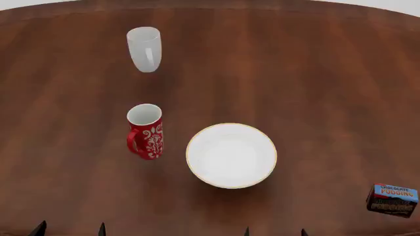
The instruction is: Put the white mug on the plate.
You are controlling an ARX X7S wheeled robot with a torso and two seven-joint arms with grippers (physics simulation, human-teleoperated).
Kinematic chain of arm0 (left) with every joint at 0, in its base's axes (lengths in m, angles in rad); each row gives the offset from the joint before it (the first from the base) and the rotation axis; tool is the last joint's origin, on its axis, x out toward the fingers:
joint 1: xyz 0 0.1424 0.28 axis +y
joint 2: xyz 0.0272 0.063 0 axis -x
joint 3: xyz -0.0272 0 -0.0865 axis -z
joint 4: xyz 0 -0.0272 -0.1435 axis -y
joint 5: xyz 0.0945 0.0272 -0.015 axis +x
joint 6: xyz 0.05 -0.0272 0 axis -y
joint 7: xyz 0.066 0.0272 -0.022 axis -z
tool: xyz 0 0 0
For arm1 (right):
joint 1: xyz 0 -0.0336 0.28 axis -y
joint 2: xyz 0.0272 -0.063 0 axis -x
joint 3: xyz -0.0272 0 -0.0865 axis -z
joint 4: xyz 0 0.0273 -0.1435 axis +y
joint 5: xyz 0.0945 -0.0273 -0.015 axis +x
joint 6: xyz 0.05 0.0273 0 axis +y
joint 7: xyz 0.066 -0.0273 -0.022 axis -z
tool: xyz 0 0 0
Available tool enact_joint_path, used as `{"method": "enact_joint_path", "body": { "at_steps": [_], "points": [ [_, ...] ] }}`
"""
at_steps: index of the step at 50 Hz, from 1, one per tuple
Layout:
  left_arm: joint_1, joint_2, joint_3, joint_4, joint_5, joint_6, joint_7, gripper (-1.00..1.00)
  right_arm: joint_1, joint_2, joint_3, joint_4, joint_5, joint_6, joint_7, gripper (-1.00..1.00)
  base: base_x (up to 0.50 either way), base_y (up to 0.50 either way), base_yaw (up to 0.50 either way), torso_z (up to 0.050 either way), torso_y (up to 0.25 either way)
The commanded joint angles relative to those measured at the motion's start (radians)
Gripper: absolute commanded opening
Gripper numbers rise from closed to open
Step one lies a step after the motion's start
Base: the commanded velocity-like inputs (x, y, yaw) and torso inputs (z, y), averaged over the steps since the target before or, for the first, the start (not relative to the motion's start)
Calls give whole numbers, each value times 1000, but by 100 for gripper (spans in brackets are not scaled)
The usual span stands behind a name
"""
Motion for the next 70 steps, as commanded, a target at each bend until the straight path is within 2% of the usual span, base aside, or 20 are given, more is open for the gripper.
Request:
{"method": "enact_joint_path", "body": {
  "at_steps": [1, 2, 9, 14, 21, 28, 35, 43, 59, 70],
  "points": [
    [-1, -18, 21, 5, -18, -6, -21, 100, 3, 9, -11, 4, 9, -1, 11, 100, 0, 0, 0, 0, 0],
    [3, -20, 22, 21, -63, -11, 0, 100, 6, 17, -24, 21, -9, -12, 30, 100, 0, 0, 0, 0, 0],
    [-7, -42, 58, 34, -58, -23, -34, 100, -26, 41, -44, -44, 18, 21, 58, 100, 0, 0, 0, 0, 0],
    [-7, -67, 72, 176, -60, -131, -45, 100, -26, 64, -55, -136, 15, 81, 69, 100, 0, 0, 0, 0, 0],
    [-76, -123, 95, 425, -52, -336, -27, 100, 39, 123, -63, -399, -2, 286, 51, 100, 0, 0, 0, 0, 0],
    [-129, -146, 86, 528, -91, -455, -10, 100, 116, 160, -54, -563, 16, 467, 28, 100, 0, 0, 0, 0, 0],
    [-179, -163, 65, 594, -131, -553, -2, 100, 173, 183, -50, -625, 25, 565, 16, 100, 0, 0, 0, 0, 0],
    [-214, -181, 61, 661, -153, -638, -5, 100, 200, 192, -47, -637, 35, 599, 16, 100, 0, 0, 0, 0, 0],
    [-256, -200, 69, 693, -167, -693, -12, 100, 218, 209, -57, -623, 33, 594, 24, 100, 0, 0, 0, 0, 0],
    [-252, -208, 81, 687, -159, -689, -24, 100, 227, 210, -69, -593, 36, 566, 29, 100, 26, 480, 0, 0, 0]
  ]
}}
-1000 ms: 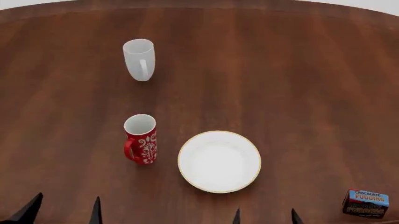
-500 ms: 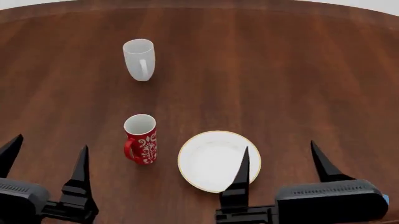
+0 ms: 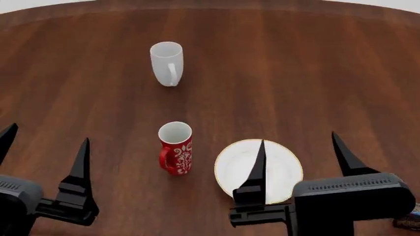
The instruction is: Put the white mug on the plate.
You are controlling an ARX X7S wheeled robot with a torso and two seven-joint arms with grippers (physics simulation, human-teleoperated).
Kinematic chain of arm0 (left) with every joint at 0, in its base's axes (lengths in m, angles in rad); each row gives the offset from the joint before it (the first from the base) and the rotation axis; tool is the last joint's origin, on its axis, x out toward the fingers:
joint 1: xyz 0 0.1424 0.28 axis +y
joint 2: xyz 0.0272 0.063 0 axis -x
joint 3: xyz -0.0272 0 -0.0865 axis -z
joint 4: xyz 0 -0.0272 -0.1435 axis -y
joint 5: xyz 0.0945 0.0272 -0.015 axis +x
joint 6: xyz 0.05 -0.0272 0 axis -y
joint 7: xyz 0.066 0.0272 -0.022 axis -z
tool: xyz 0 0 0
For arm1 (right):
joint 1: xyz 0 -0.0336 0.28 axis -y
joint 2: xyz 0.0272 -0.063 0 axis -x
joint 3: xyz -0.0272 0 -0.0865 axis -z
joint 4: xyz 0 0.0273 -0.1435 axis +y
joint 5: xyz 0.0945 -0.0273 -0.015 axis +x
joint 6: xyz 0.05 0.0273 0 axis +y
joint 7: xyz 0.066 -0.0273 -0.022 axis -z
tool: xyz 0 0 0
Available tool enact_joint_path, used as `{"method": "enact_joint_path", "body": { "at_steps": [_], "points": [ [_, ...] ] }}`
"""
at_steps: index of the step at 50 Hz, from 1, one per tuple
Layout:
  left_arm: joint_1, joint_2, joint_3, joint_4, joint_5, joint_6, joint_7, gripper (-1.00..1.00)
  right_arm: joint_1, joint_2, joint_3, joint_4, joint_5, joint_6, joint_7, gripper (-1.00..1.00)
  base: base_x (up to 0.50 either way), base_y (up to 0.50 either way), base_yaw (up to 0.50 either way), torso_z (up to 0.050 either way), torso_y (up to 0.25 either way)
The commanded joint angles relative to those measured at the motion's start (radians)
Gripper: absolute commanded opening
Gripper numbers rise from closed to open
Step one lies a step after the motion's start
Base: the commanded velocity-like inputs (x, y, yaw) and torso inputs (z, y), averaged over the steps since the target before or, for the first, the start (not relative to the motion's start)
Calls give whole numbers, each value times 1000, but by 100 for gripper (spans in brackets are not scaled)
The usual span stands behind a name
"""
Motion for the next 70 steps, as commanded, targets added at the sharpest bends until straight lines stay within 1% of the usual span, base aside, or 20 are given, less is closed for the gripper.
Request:
{"method": "enact_joint_path", "body": {
  "at_steps": [1, 16, 20, 26, 28, 29, 51, 67, 70],
  "points": [
    [-11, -12, 12, 6, 3, -17, -10, 100, 11, 3, -7, 16, 10, -13, 2, 100, 35, 500, 0, 0, 0],
    [-3, -24, 34, 16, 18, 3, -27, 100, 0, 12, -7, 26, 15, -35, 12, 100, 28, 500, 0, 0, 0],
    [-2, -27, 38, 17, 19, 4, -30, 100, 1, 5, 12, 23, 31, -38, 18, 100, 30, 500, 0, 0, 0],
    [-3, -31, 56, 11, 36, 14, -42, 100, -4, 5, 18, 18, 43, -36, 20, 100, 0, 46, 0, 0, 0],
    [4, -31, 53, 10, 36, 51, -41, 100, -7, 7, 16, 18, 44, -40, 20, 100, 0, 0, 0, 9, 0],
    [0, -41, 69, 11, 60, 41, -51, 100, -8, 9, 14, 19, 42, -41, 20, 100, 0, 0, 0, 50, 16],
    [1, -53, 83, 31, 53, 39, -61, 100, -15, 26, -1, 5, 48, -40, 29, 100, 0, 0, 0, 50, 16],
    [-4, -56, 92, 2, 54, 57, -71, 100, -8, 34, -19, 21, 45, -49, 37, 100, 0, 0, 0, 50, 17],
    [-5, -51, 86, -3, 40, 30, -73, 100, 0, 38, -27, 31, 34, -48, 43, 100, 0, 0, 0, 42, 31]
  ]
}}
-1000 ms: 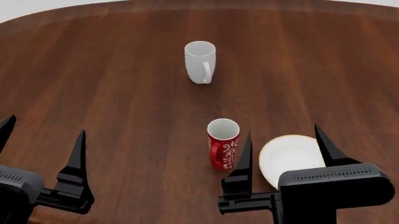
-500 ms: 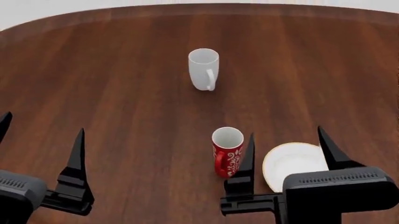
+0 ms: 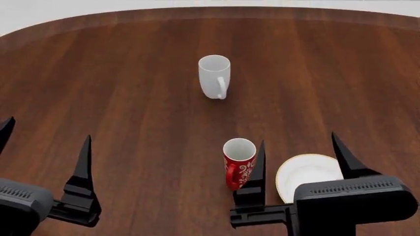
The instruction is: Put the white mug on the plate.
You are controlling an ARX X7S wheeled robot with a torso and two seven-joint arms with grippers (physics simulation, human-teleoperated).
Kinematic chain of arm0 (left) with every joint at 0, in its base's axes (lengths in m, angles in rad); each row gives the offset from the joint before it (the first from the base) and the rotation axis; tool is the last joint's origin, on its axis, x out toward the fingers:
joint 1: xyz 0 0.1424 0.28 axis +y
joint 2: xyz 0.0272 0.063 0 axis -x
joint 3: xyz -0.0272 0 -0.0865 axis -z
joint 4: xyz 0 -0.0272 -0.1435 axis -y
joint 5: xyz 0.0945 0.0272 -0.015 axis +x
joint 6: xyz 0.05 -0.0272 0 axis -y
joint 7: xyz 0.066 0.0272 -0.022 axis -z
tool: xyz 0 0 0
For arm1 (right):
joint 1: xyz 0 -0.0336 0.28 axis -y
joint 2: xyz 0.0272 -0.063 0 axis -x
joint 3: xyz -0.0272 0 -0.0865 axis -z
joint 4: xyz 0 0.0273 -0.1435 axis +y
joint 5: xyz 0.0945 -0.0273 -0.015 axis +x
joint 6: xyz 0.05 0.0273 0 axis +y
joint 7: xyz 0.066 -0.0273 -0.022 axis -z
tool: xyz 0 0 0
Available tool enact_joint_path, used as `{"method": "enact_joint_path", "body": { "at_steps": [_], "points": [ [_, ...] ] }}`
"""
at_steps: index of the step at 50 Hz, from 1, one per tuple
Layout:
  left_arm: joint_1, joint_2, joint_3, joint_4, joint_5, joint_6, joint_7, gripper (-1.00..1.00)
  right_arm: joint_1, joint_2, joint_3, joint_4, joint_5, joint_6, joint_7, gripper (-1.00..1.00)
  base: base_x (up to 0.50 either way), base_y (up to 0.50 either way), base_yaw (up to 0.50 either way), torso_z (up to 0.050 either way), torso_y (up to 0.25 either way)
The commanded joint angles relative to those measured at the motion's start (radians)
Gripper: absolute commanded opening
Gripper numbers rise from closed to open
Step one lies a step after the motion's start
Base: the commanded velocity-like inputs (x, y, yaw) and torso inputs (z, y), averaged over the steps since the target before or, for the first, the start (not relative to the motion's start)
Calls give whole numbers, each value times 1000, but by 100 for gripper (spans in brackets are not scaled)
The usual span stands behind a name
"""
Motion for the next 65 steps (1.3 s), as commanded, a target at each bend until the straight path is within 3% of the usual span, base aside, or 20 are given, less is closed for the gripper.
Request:
{"method": "enact_joint_path", "body": {
  "at_steps": [1, 65],
  "points": [
    [0, 1, 6, -27, -4, -6, -10, 100, 13, 11, -20, 17, -20, -2, 13, 100, 0, 0, 0, 0, 0],
    [2, -15, 21, -17, -35, -3, -43, 100, 19, 37, -72, 74, -15, -21, 32, 100, 469, 0, 0, 0, 0]
  ]
}}
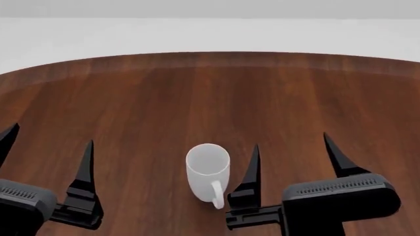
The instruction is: Put the white mug on the plate.
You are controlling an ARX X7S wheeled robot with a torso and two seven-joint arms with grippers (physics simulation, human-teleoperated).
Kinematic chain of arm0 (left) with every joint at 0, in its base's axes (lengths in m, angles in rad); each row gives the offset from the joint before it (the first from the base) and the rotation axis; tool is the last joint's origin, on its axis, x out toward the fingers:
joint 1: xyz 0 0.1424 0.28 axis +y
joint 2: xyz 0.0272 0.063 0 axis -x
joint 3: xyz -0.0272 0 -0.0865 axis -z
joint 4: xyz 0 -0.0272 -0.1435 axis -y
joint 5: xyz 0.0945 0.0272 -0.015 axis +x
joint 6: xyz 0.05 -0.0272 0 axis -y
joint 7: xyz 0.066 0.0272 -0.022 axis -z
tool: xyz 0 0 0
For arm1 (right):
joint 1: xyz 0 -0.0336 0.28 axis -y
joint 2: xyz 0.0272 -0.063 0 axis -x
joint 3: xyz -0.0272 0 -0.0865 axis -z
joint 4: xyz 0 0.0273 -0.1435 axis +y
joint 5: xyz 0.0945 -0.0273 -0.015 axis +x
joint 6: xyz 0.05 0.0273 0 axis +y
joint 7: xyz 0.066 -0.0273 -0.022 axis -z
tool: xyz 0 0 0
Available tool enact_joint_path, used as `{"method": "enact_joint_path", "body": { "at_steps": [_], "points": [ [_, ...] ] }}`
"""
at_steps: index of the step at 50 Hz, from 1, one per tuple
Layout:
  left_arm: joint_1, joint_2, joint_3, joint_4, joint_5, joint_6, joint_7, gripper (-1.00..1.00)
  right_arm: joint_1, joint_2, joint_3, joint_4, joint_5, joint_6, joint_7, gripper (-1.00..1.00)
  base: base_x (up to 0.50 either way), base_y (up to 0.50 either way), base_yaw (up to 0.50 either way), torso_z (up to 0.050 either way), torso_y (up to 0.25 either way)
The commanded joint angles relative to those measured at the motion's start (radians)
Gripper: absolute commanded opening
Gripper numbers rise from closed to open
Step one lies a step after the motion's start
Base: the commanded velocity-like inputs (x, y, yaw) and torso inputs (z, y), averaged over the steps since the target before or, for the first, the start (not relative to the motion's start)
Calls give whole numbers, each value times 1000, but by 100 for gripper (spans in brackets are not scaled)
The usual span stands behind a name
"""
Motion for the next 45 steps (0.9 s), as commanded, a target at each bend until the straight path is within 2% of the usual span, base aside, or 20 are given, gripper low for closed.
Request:
{"method": "enact_joint_path", "body": {
  "at_steps": [1, 8, 19, 28, 39, 45],
  "points": [
    [-3, -2, 9, 2, -2, -4, -7, 100, 4, -7, 0, 28, 16, 10, 4, 100, -33, 0, 0, 0, 11],
    [0, -3, 4, -10, -10, 2, -7, 100, 25, -25, 8, 99, 63, 29, -15, 100, 2, 0, 0, 0, 0],
    [20, -9, -9, 0, -29, 4, -9, 100, 177, -30, -23, 286, 78, 71, -54, 100, 0, 0, 0, 0, 0],
    [25, -18, -6, 13, -24, 22, -13, 100, 255, -28, -52, 337, 73, 85, -72, 100, 0, 0, 0, 0, 0],
    [27, -28, 12, 20, -19, 20, -15, 100, 386, -32, -80, 442, 72, 110, -101, 100, 0, 0, 0, 31, -168],
    [25, -26, 15, 15, -24, 24, -16, 100, 507, -43, -118, 621, 57, 102, -131, 100, 0, 0, 0, 33, -183]
  ]
}}
